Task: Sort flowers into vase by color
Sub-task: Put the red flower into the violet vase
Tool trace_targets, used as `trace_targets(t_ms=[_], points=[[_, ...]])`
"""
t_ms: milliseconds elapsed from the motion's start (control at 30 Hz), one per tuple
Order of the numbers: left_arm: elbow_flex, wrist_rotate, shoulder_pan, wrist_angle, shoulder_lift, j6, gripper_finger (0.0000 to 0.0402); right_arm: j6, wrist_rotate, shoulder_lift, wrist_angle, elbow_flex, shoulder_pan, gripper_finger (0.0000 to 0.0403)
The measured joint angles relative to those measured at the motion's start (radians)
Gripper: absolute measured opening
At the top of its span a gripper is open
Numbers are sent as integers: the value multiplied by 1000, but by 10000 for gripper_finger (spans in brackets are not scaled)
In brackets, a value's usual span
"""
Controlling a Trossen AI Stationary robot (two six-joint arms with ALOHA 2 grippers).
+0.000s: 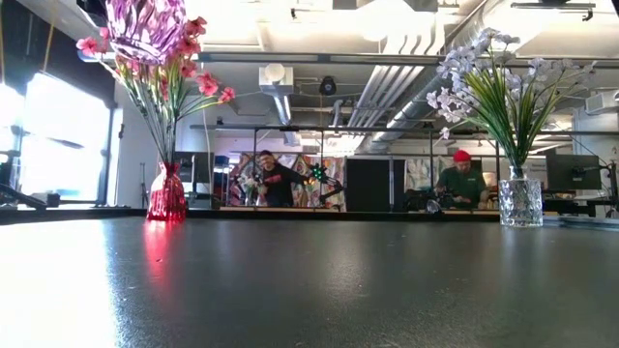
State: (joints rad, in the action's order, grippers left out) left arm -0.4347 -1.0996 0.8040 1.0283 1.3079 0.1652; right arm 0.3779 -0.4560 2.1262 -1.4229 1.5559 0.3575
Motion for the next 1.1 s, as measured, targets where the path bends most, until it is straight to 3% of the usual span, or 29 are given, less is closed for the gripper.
trace_targets(t_ms=[200, 367, 467, 633, 733, 833, 933, 1100], points=[[0, 0, 0, 2, 0, -11, 106, -26, -84, 0, 164, 0, 1, 102], [0, -24, 2, 4, 0, -75, 106, 6, -269, 0, 278, 0, 65, 212], [7, -32, 3, 17, 0, -83, 106, 29, -370, 0, 338, 0, 115, 256], [60, -34, 3, 66, 0, -136, 106, 52, -674, 0, 421, 0, 197, 278], [96, -28, 3, 94, 0, -178, 106, 53, -756, 0, 433, 0, 218, 278], [121, -11, 3, 109, 0, -195, 106, 4, -765, -1, 505, 0, 220, 279], [144, 87, 14, 122, 0, -180, 106, -135, -713, -1, 653, 0, 201, 279], [221, 340, 46, 231, 1, -112, 106, -460, -342, -1, 910, 0, 125, 279]])
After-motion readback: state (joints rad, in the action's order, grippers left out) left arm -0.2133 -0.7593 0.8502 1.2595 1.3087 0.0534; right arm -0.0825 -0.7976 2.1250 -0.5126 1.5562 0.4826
